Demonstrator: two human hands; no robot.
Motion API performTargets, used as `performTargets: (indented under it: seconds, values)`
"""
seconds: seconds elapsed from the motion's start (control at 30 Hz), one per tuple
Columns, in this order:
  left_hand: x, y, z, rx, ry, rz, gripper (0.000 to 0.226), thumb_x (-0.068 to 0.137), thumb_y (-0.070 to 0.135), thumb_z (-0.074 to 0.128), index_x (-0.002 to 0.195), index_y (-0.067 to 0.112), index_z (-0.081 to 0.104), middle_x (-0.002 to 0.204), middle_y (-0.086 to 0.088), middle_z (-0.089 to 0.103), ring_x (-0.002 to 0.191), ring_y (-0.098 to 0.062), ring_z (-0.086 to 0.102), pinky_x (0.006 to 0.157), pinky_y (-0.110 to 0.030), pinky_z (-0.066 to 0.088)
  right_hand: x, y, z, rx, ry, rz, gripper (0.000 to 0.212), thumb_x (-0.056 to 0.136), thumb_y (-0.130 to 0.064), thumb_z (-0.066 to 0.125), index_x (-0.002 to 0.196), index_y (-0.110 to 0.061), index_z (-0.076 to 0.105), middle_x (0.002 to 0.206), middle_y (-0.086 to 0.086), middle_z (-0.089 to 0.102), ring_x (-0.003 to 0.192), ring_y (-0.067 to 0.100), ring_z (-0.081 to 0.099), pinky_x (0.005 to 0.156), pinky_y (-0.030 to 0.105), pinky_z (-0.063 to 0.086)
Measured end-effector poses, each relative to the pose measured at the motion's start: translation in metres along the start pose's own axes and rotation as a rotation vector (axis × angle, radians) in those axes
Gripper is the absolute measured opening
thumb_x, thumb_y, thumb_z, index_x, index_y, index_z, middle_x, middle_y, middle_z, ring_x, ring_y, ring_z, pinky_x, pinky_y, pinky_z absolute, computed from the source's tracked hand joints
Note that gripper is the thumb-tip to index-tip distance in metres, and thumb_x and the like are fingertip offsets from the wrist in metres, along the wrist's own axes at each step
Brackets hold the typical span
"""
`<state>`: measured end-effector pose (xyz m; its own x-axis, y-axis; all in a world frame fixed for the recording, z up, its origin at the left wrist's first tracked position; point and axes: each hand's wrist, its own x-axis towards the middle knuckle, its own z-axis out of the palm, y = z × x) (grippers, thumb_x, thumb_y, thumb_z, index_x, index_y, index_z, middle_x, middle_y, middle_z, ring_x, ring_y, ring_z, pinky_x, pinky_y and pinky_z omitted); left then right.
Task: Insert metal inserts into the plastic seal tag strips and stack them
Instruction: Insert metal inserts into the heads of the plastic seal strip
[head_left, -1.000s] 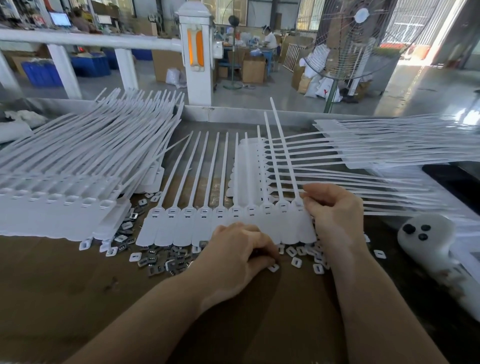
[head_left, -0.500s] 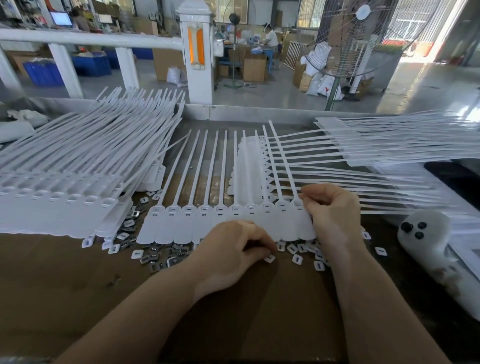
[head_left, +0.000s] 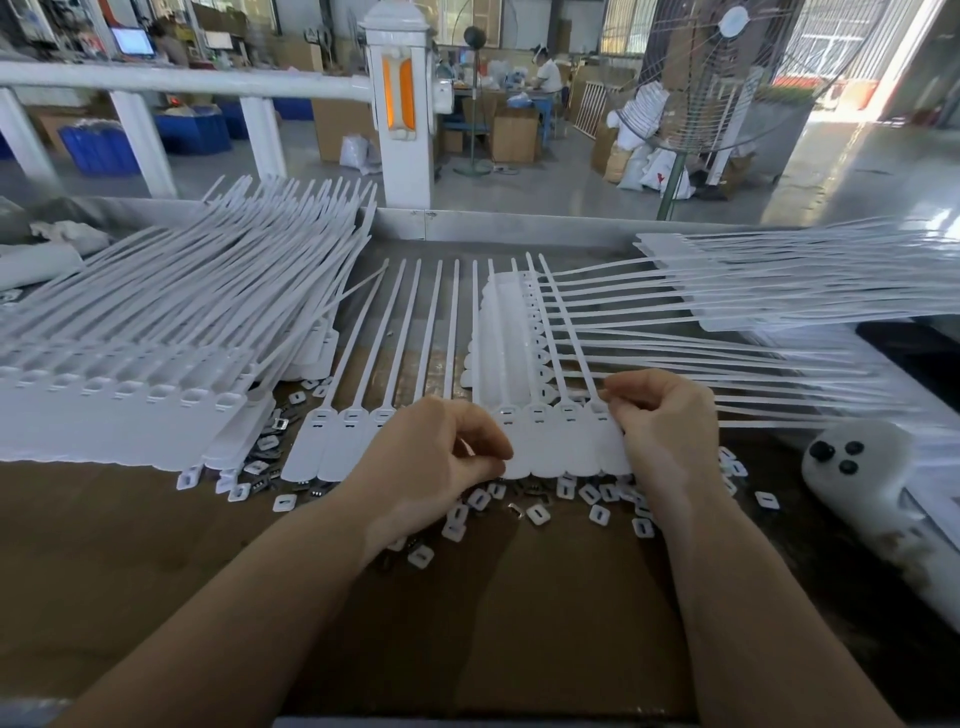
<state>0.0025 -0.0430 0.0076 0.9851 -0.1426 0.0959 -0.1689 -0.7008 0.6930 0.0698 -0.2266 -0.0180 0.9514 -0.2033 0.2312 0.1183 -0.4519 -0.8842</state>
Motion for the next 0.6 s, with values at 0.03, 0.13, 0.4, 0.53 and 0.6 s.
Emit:
performTargets:
  seconds: [0.03,0.13,0.4,0.53,0.6]
  values:
    - [-0.0006,-0.0004,-0.0018,0.038,-0.009,-0.002,0.021,0.081,0.019,0.069,0.076,0.037,0.063,0.082,0.017,0.065,0.075,0.000,0.058,0.070,-0.012,0.046,0.0000,0.0000,-0.0001,0.000,-0.002,0.000,0.016,0.089,-0.007,0.058,0.092,-0.020,0.067,0.092,-0.005,0.067,0.089,0.005,0.060,0.073,0.008,0.040]
    - [-0.0026,-0.0005,-0.0047,0.098,-0.055,0.011,0.022,0.079,0.020,0.072,0.069,0.038,0.063,0.078,0.019,0.062,0.069,0.005,0.055,0.062,-0.006,0.041,0.0003,0.0001,-0.0002,-0.003,-0.006,0.007,0.016,0.090,-0.007,0.058,0.093,-0.019,0.067,0.097,-0.002,0.067,0.091,0.008,0.060,0.078,0.013,0.043]
    - [-0.0028,0.0053,0.0018,0.255,-0.212,0.097,0.013,0.081,0.032,0.068,0.093,0.037,0.072,0.088,0.019,0.056,0.088,-0.002,0.051,0.093,-0.030,0.039,0.0002,0.0002,-0.0008,-0.013,-0.008,0.015,0.017,0.090,-0.007,0.056,0.094,-0.018,0.069,0.096,-0.003,0.067,0.092,0.008,0.060,0.072,0.009,0.039]
    - [0.0011,0.0023,0.0035,0.371,-0.194,0.156,0.012,0.082,0.039,0.066,0.092,0.040,0.071,0.077,0.027,0.049,0.085,0.002,0.042,0.096,-0.028,0.026,0.0006,-0.0003,-0.0002,-0.016,0.002,0.012,0.017,0.090,-0.007,0.057,0.091,-0.021,0.068,0.093,-0.005,0.067,0.090,0.006,0.059,0.069,0.008,0.038]
    - [0.0027,0.0013,0.0050,0.415,-0.194,0.186,0.012,0.083,0.040,0.063,0.093,0.040,0.070,0.078,0.027,0.047,0.087,0.004,0.039,0.091,-0.025,0.016,0.0007,0.0000,-0.0002,-0.014,0.008,0.012,0.018,0.090,-0.007,0.057,0.091,-0.021,0.068,0.092,-0.006,0.067,0.087,0.004,0.059,0.066,0.007,0.037]
